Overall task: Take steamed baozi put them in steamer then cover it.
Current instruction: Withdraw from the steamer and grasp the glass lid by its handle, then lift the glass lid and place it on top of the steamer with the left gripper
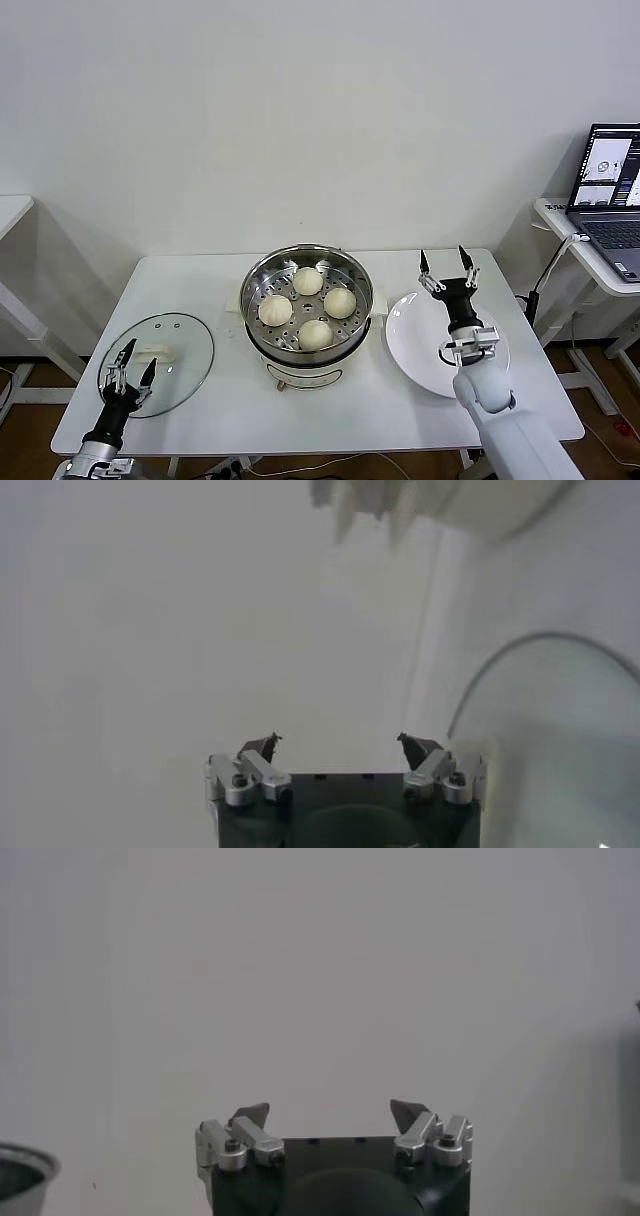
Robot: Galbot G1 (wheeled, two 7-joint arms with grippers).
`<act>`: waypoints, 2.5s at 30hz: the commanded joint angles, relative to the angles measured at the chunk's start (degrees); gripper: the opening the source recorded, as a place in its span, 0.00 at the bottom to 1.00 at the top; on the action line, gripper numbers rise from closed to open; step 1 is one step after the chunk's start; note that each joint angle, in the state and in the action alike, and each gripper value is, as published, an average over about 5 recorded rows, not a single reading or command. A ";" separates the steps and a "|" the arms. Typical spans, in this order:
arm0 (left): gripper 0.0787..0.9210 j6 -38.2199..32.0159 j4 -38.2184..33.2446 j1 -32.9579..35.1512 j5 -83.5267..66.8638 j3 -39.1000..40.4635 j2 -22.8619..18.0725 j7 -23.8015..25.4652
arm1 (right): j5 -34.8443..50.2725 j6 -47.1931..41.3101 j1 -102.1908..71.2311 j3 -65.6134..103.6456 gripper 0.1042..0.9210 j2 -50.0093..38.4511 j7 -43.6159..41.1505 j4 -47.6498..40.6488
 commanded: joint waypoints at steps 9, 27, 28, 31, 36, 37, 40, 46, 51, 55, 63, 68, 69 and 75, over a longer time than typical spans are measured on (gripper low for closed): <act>0.88 -1.17 11.73 -8.23 13.06 -0.59 -0.37 -4.68 | -3.44 1.62 -6.15 4.60 0.88 4.37 -0.14 -0.46; 0.88 1.78 12.84 -12.08 13.08 0.75 -0.39 -3.00 | -4.54 1.56 -6.02 4.22 0.88 4.92 -0.37 -0.89; 0.88 1.89 12.86 -12.26 13.07 0.81 -0.42 -2.89 | -4.61 1.55 -6.00 4.21 0.88 4.94 -0.37 -0.91; 0.88 2.16 13.06 -12.77 13.08 0.96 -0.44 -2.59 | -4.81 1.55 -5.94 4.19 0.88 5.00 -0.36 -0.92; 0.88 2.43 14.07 -13.28 13.10 1.27 -0.40 -1.89 | -4.95 1.57 -5.91 4.31 0.88 5.06 -0.35 -0.82; 0.88 2.45 14.42 -13.42 13.09 1.34 -0.41 -1.81 | -4.97 1.58 -5.90 4.34 0.88 5.05 -0.35 -0.81; 0.88 2.47 15.35 -13.93 13.07 1.41 -0.43 -1.60 | -5.05 1.59 -5.86 4.38 0.88 5.01 -0.33 -0.80; 0.84 2.40 15.94 -14.26 13.02 1.24 -0.46 -1.25 | -5.33 1.60 -5.81 4.34 0.88 5.02 -0.28 -0.81; 0.67 2.35 16.16 -14.36 13.01 1.23 -0.57 -1.01 | -5.40 1.55 -5.47 4.26 0.88 5.01 -0.14 -0.74; 0.54 2.33 16.54 -14.65 12.97 1.24 -0.66 -0.70 | -5.44 1.52 -5.31 4.22 0.88 4.94 -0.07 -0.53; 0.26 1.80 16.74 -14.65 12.10 1.31 -0.68 -0.41 | -5.70 1.67 -5.40 4.26 0.88 4.87 -0.08 -0.20; 0.14 1.14 12.28 -13.28 7.97 0.85 0.07 0.18 | -5.86 1.70 -5.47 4.33 0.88 4.87 -0.06 0.02; 0.13 1.27 10.58 -12.67 6.56 0.62 0.41 0.53 | -5.91 1.70 -5.53 4.35 0.88 4.88 -0.06 0.07; 0.13 5.67 -3.73 -7.66 -1.08 -2.68 2.97 3.34 | -6.03 1.72 -5.96 4.56 0.88 4.90 -0.07 0.37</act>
